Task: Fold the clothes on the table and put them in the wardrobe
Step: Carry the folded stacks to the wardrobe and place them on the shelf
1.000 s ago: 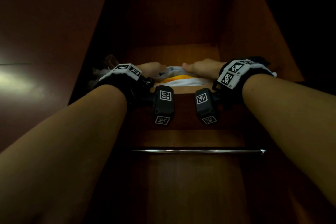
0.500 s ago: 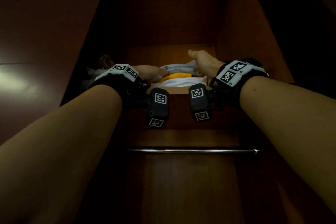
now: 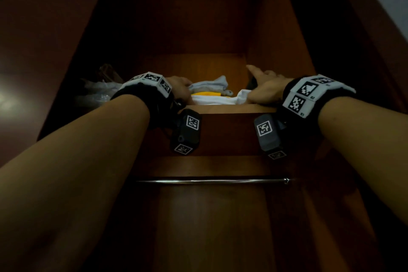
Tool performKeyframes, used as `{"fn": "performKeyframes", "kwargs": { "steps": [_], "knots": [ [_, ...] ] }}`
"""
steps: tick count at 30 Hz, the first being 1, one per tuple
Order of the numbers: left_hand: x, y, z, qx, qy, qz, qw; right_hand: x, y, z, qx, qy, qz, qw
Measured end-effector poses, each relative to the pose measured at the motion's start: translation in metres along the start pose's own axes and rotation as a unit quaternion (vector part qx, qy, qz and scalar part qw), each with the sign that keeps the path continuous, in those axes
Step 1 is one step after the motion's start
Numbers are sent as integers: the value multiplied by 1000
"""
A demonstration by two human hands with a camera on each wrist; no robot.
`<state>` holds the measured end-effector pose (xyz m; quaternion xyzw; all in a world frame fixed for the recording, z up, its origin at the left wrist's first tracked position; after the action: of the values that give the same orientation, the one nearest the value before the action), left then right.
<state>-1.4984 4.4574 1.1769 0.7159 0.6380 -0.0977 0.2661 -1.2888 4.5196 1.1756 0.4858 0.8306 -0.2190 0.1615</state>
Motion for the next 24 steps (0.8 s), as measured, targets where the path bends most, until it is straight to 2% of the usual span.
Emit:
{"fn": "performKeyframes", "kwargs": {
  "steps": [4, 8, 10, 13, 16, 20, 22, 24],
  "knots": [
    [2, -4, -2, 6, 9, -28, 1000, -10, 17, -8, 3, -3, 49, 999],
    [2, -1, -1, 15, 14, -39, 999, -10, 17, 1, -49, -31, 57, 997],
    [3, 0, -1, 19, 17, -63, 998, -12, 16, 6, -56, 19, 75, 995],
    [1, -1, -1, 21, 36, -87, 995, -15, 20, 8, -28, 95, 50, 994],
    [0, -5, -1, 20, 61, -68, 996, -14, 25, 11, 19, 146, -45, 988],
    [-4, -7, 1, 1, 97, -25, 995, -13, 32, 18, 34, 244, -170, 954],
    [-5, -8, 1, -4, 97, 0, 995, -13, 36, 23, 29, 265, -195, 944],
    [-7, -8, 5, -9, 90, 27, 996, -13, 38, 29, 34, 248, -193, 949]
  ]
}}
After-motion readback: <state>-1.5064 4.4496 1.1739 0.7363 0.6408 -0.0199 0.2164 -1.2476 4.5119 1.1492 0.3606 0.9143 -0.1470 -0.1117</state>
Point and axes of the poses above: each hand's wrist, its own z-axis away from the middle knuckle, its own x-axis out of the palm, y = z × x, the point moved 3 cm from there along -z, towards the middle knuckle, and after that the axes turned 7 degrees about y, right-handed, at the moved point
